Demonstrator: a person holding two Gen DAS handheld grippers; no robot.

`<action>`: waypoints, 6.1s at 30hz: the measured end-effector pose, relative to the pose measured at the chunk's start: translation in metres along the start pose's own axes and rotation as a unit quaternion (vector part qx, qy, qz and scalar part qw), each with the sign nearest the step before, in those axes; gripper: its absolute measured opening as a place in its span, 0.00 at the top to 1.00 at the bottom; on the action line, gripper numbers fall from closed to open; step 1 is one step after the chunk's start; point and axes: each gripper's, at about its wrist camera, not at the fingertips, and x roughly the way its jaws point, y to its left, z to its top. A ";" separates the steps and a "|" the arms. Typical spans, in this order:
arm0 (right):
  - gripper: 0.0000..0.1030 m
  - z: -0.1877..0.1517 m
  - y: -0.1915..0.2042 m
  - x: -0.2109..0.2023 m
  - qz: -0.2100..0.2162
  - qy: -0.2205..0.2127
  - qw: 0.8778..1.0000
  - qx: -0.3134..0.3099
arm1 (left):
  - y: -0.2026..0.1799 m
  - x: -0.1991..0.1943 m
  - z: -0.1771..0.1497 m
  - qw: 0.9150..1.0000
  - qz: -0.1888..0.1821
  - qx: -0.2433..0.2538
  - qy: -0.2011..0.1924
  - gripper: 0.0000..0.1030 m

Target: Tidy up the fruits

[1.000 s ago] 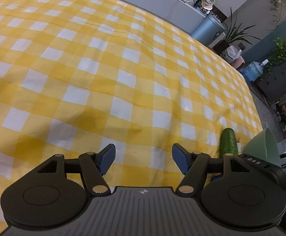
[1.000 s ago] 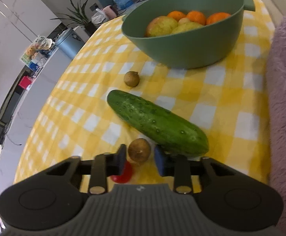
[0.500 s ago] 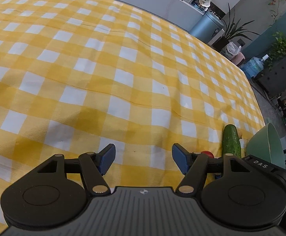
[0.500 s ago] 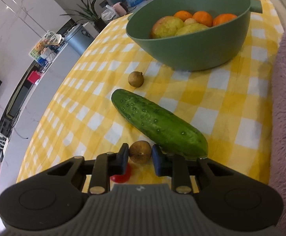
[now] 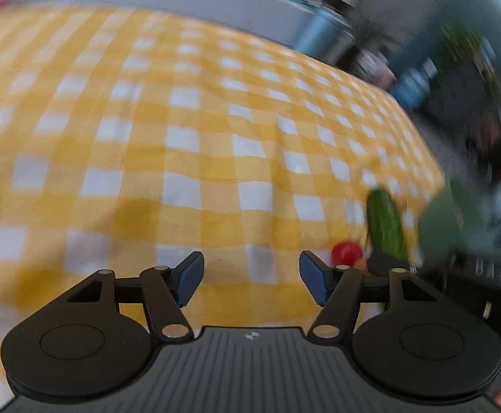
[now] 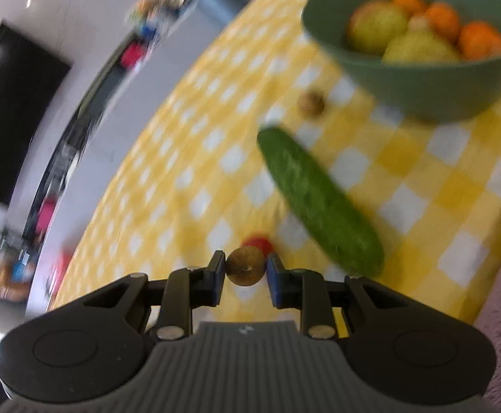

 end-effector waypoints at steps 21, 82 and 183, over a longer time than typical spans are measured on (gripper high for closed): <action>0.40 0.029 -0.023 0.020 0.067 0.145 0.987 -0.021 | -0.071 -0.014 -0.052 0.958 -0.035 0.274 -0.072 0.20; 0.55 0.076 -0.051 0.033 -0.007 -0.177 0.972 0.152 | -0.070 0.003 -0.017 0.992 -0.045 0.070 -0.090 0.70; 0.80 0.136 -0.133 -0.117 0.032 -0.238 0.961 -0.138 | -0.238 0.049 0.004 0.984 -0.141 0.081 -0.074 0.70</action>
